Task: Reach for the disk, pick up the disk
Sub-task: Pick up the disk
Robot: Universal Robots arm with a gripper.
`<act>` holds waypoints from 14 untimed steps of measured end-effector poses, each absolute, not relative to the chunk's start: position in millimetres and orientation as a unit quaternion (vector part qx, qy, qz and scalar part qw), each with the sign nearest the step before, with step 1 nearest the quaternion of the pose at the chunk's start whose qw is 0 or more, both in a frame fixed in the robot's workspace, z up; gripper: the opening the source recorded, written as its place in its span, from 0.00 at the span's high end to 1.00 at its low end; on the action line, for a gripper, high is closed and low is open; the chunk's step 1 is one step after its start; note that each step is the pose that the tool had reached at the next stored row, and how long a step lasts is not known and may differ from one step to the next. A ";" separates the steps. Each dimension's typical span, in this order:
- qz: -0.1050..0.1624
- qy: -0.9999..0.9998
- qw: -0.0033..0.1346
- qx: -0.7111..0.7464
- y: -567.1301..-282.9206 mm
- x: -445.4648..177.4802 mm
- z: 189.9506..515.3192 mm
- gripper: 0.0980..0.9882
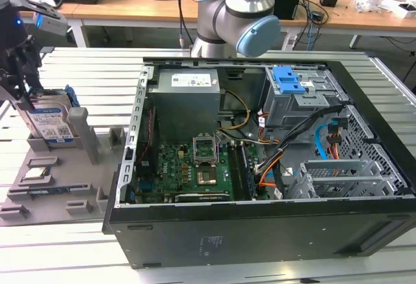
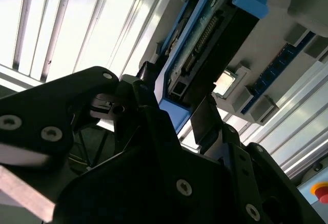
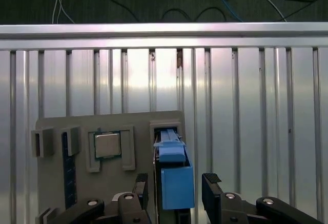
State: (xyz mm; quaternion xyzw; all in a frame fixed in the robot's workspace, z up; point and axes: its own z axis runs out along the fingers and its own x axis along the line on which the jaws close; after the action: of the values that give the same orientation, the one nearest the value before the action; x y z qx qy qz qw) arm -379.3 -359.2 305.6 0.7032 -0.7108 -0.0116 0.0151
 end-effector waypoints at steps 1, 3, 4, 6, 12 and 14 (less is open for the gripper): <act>-0.012 -0.711 0.015 0.703 -359.2 -379.3 304.9 0.50; -0.012 -0.711 0.015 0.703 -359.2 -379.3 303.6 0.50; -0.012 -0.711 0.015 0.703 -359.2 -379.3 303.1 0.50; -0.012 -0.711 0.015 0.703 -359.2 -379.2 301.7 0.50; -0.012 -0.711 0.015 0.703 -359.2 -378.9 298.1 0.50; -0.012 -0.711 0.015 0.703 -359.2 -378.7 296.5 0.50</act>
State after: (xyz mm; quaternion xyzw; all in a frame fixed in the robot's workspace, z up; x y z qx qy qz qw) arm -378.7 -359.2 296.5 0.7032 -0.7108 -0.0116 0.0151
